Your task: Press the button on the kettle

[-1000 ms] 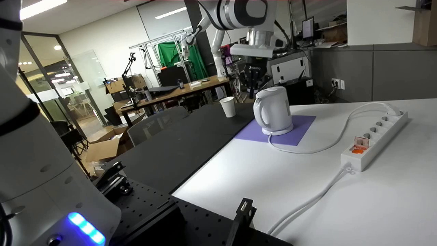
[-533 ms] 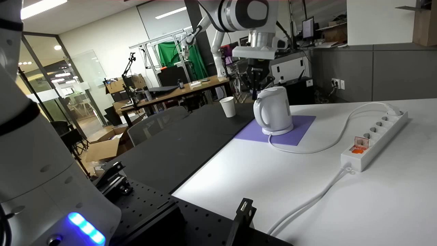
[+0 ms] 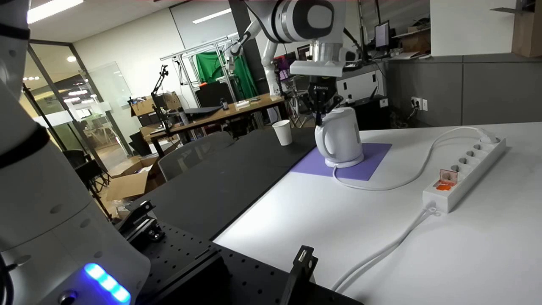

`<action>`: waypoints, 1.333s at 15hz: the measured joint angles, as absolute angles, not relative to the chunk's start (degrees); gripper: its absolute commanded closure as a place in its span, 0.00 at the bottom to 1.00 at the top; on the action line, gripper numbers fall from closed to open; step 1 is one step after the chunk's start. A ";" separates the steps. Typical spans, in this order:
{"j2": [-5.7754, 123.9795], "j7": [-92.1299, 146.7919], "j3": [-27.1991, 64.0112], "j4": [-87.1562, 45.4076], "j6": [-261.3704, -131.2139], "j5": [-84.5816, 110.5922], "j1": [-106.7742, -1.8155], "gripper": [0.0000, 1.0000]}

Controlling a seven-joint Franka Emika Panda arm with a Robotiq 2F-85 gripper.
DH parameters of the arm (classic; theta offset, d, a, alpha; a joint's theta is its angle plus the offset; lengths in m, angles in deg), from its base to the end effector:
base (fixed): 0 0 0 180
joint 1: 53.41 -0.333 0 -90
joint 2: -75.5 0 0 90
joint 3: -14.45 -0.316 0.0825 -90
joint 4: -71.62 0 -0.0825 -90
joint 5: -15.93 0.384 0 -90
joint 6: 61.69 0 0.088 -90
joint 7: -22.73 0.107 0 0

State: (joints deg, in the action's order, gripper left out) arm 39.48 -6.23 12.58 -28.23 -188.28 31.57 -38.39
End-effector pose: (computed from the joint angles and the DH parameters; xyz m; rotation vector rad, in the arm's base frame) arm 0.6344 -0.1405 0.2033 -2.8691 -0.1291 0.1012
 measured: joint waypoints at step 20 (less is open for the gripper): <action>49.20 -2.61 13.93 -30.29 -191.43 23.83 -41.52 0.73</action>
State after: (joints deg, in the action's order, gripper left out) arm 49.20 -2.61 13.93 -30.29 -191.43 23.83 -41.52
